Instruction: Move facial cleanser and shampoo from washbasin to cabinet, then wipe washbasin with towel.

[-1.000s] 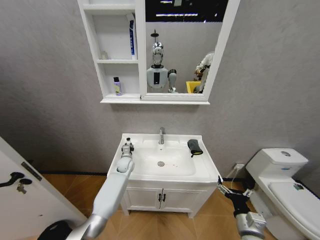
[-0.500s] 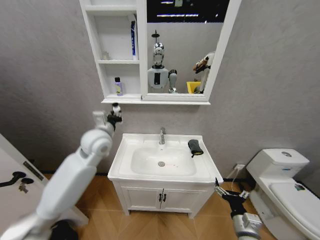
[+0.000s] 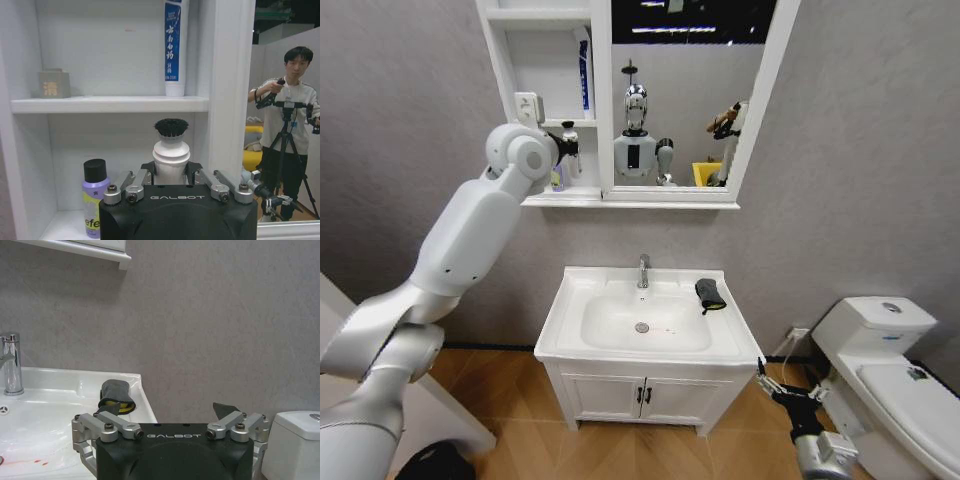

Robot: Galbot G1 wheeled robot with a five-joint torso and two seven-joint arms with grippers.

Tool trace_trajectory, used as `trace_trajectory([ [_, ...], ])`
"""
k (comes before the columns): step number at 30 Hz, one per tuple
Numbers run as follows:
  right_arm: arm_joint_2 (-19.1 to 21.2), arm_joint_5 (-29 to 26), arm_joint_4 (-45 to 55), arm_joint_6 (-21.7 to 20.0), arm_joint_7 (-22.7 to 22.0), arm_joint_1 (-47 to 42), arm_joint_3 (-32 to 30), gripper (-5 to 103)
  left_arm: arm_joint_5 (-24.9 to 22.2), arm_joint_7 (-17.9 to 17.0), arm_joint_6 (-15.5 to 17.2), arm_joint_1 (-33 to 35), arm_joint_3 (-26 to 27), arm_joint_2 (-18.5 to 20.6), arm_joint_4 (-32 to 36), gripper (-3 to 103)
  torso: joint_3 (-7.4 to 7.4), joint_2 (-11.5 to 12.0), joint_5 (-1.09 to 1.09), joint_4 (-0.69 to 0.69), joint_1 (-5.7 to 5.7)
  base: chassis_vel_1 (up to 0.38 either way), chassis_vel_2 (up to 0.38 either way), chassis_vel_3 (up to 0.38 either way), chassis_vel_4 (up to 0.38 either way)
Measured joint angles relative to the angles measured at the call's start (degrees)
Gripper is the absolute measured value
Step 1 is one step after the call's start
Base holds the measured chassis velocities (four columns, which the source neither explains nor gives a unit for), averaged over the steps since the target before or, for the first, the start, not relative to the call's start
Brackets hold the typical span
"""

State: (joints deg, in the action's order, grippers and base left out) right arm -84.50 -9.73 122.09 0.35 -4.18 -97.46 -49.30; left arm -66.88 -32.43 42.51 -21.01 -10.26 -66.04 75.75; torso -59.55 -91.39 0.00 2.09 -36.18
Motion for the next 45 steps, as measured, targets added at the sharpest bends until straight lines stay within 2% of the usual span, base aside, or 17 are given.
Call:
trace_trajectory([
  [5, 0.1, 0.0, 0.2, 0.1, -0.1, -0.1, -0.1, 100, 6.3, 6.4, -0.4, -3.9, -0.7, -4.9, -11.3, 32, 0.0, 0.0, 0.01, 0.01, -0.01, 0.0, 0.0, 0.0, 0.0],
  [10, 0.4, -0.1, 0.2, 0.7, -0.3, -0.4, -0.3, 100, 10.6, 10.0, -1.0, -6.4, -0.8, -8.3, -19.5, 32, 0.0, 0.0, 0.01, 0.0, 0.0, 0.0, 0.0, 0.0, 0.0],
  [16, 0.6, -0.7, 0.2, 0.9, -1.1, -0.1, -0.5, 100, 12.6, 11.8, -1.0, -6.9, -0.9, -9.8, -23.6, 32, 0.0, 0.0, 0.0, 0.02, 0.0, 0.0, 0.0, 0.0, 0.0],
  [23, 0.8, -0.8, 0.3, 0.9, -1.2, 0.1, -0.5, 100, 18.8, 14.2, -2.9, -7.0, 1.0, -13.7, -31.8, 32, 0.0, 0.0, 0.0, 0.0, 0.0, 0.0, 0.0, 0.0, 0.0],
  [26, 0.8, -1.0, 0.3, 0.9, -1.4, 0.1, -0.6, 100, 21.2, 14.6, -3.5, -7.0, 2.1, -14.5, -33.4, 29, 0.01, 0.0, 0.01, 0.0, 0.0, 0.0, 0.0, 0.0, 0.0],
  [27, 0.7, -1.0, 0.3, 1.0, -1.6, 0.0, -0.7, 100, 21.8, 14.6, -3.6, -7.0, 2.3, -14.5, -33.6, 33, 0.01, 0.0, 0.01, 0.0, 0.0, 0.0, 0.0, 0.0, 0.0],
  [29, 0.7, -1.0, 0.3, 1.0, -1.6, -0.1, -0.8, 100, 22.0, 14.6, -3.6, -6.8, 2.5, -14.4, -33.5, 33, 0.01, 0.0, 0.01, 0.0, 0.01, 0.0, 0.0, 0.0, 0.0],
  [30, 0.6, -1.0, 0.3, 1.1, -1.6, -0.1, -0.9, 100, 22.2, 14.6, -3.6, -6.7, 2.5, -14.2, -33.4, 39, 0.01, 0.0, 0.0, 0.01, 0.01, 0.0, 0.0, 0.0, 0.0],
  [31, 0.6, -1.0, 0.3, 1.1, -1.6, -0.1, -0.9, 100, 22.2, 14.6, -3.6, -6.7, 2.5, -14.2, -33.4, 39, 0.01, 0.0, 0.0, 0.01, 0.01, 0.0, 0.0, 0.0, 0.0],
  [34, 0.4, -0.9, 0.3, 1.2, -1.7, -0.2, -0.9, 100, 22.4, 14.5, -3.7, -6.7, 3.0, -13.8, -33.3, 55, 0.01, 0.0, 0.0, 0.02, 0.01, 0.0, 0.0, 0.0, 0.0],
  [35, 0.4, -0.9, 0.3, 1.2, -1.7, -0.2, -0.9, 100, 22.4, 14.5, -3.7, -6.7, 3.0, -13.8, -33.3, 55, 0.01, 0.0, 0.0, 0.02, 0.01, 0.0, 0.0, 0.0, 0.0],
  [37, 0.1, -0.7, 0.3, 1.2, -1.7, -0.2, -0.6, 100, 22.3, 14.5, -3.7, -6.7, 3.3, -13.6, -33.0, 67, 0.01, 0.0, -0.01, 0.01, 0.01, 0.0, 0.0, 0.0, 0.0],
  [38, 0.1, -0.7, 0.3, 1.2, -1.7, -0.2, -0.6, 100, 22.3, 14.5, -3.7, -6.7, 3.3, -13.6, -33.0, 67, 0.01, 0.0, -0.01, 0.01, 0.01, 0.0, 0.0, 0.0, 0.0],
  [40, -0.1, -0.3, 0.5, 1.3, -1.7, -0.3, -0.4, 100, 22.1, 14.7, -4.2, -6.7, 3.8, -13.4, -32.3, 78, 0.01, 0.0, 0.0, 0.01, 0.01, 0.0, 0.0, 0.0, 0.0],
  [41, -0.1, -0.3, 0.5, 1.3, -1.7, -0.3, -0.4, 100, 22.1, 14.7, -4.2, -6.7, 3.8, -13.4, -32.3, 78, 0.01, 0.0, 0.0, 0.01, 0.01, 0.0, 0.0, 0.0, 0.0],
  [44, -0.2, -0.1, 0.7, 1.3, -1.7, -0.5, -0.5, 100, 21.7, 15.2, -4.7, -6.0, 4.5, -12.8, -30.6, 94, 0.01, 0.0, 0.0, 0.0, 0.01, 0.0, 0.0, 0.0, 0.0],
  [45, -0.2, -0.1, 0.7, 1.3, -1.7, -0.5, -0.5, 100, 21.7, 15.2, -4.7, -6.0, 4.5, -12.8, -30.6, 94, 0.01, 0.0, 0.0, 0.0, 0.01, 0.0, 0.0, 0.0, 0.0],
])
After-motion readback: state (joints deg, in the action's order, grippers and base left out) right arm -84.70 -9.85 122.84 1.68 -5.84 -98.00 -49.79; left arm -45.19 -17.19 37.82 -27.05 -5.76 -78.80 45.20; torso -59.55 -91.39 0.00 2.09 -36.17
